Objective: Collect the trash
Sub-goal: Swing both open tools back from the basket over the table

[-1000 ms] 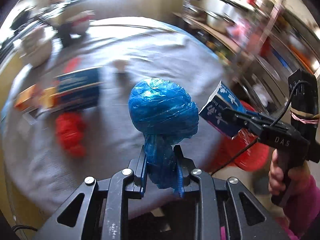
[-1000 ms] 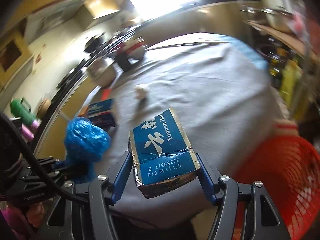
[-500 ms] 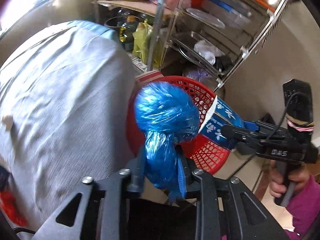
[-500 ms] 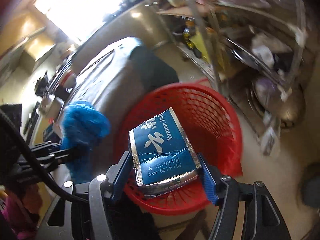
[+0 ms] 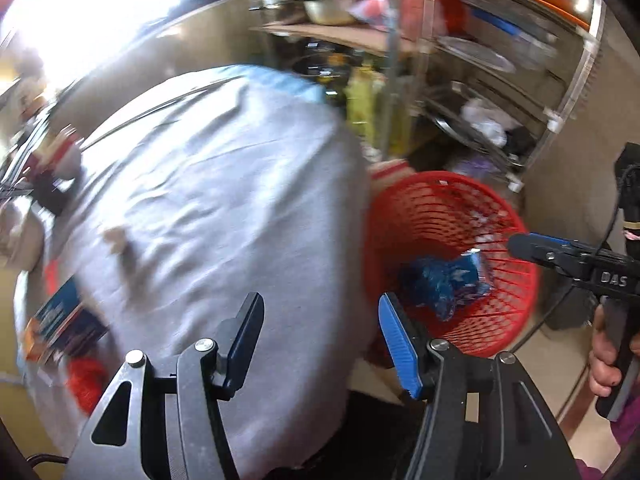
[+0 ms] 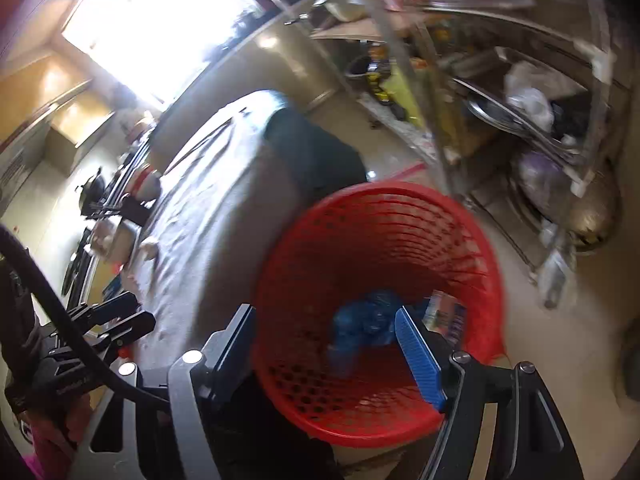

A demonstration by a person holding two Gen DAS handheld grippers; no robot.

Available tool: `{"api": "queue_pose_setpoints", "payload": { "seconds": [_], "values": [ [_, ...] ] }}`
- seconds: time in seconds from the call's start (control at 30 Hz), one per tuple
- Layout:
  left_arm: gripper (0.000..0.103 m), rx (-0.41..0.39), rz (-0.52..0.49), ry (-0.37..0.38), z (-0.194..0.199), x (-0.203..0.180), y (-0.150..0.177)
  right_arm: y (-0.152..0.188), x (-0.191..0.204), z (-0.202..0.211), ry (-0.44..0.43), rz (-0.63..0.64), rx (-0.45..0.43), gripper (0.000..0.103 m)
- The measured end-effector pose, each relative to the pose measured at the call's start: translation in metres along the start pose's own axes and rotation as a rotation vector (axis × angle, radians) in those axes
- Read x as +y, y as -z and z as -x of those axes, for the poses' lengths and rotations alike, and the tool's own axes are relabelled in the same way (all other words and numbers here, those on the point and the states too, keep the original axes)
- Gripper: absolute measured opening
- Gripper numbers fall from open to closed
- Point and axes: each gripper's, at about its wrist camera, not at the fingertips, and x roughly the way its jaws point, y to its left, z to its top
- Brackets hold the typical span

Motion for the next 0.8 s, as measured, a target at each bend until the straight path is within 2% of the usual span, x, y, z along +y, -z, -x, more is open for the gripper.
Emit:
{"api": "queue_pose_setpoints", "payload": {
  "seconds": [0.23,0.4,0.67,0.8],
  "values": [
    [0.061,0.014,0.159,-0.112,0.018,0.067,0.036,-0.009,0.066,-0.025,-0.087,0.12,0.033,0.075],
    [0.062,0.023,0.287,-0.226,0.03,0.117,0.071,-0.009,0.126,-0.044,-0.156,0.225,0.064,0.075],
    [0.063,0.038,0.486,-0.361,0.044,0.192,0.13,0.009,0.232,-0.079,-0.255,0.419,0.131,0.075],
    [0.063,0.04,0.543,-0.403,0.045,0.216,0.147,0.022,0.277,-0.094,-0.278,0.497,0.159,0.075]
  ]
}}
